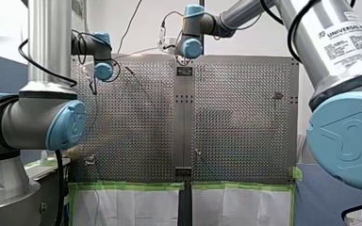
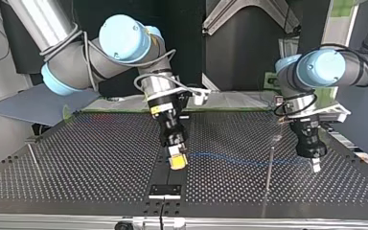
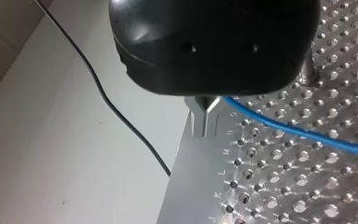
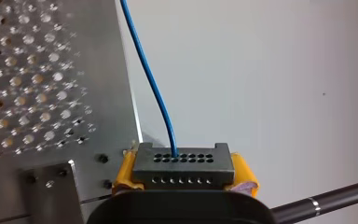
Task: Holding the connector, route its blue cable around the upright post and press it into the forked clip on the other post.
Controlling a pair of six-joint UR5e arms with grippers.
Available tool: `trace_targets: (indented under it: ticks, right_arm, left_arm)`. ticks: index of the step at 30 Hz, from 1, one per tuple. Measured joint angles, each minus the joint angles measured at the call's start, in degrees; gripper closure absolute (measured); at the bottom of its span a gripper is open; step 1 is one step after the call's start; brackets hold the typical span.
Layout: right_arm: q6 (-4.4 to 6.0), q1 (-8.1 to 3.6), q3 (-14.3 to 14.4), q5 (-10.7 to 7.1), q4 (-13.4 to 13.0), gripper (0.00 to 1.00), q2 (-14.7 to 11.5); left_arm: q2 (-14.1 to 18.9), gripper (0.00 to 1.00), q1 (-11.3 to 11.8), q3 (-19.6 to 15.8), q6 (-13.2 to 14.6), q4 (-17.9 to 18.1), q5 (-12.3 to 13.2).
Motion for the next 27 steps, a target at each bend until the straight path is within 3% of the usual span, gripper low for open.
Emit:
trace_targets:
  ticks: [9,17,27]
  right_arm:
    - [-0.58,-0.22,-2.6,-0.45,3.5,1.0,3.5]
    - [-0.31,-0.72,-3.5,-0.7,4.4,1.0,4.7]
    - [-0.11,-1.56,-3.9,-0.3,5.8,1.0,8.0]
  left_arm:
    - [-2.3,1.0,1.1,2.8,-1.6,-0.6,1.2]
    - [-3.1,1.0,2.4,3.6,-2.5,-0.6,3.1]
    - [-8.0,1.0,3.1,4.8,-2.6,-0.8,5.5]
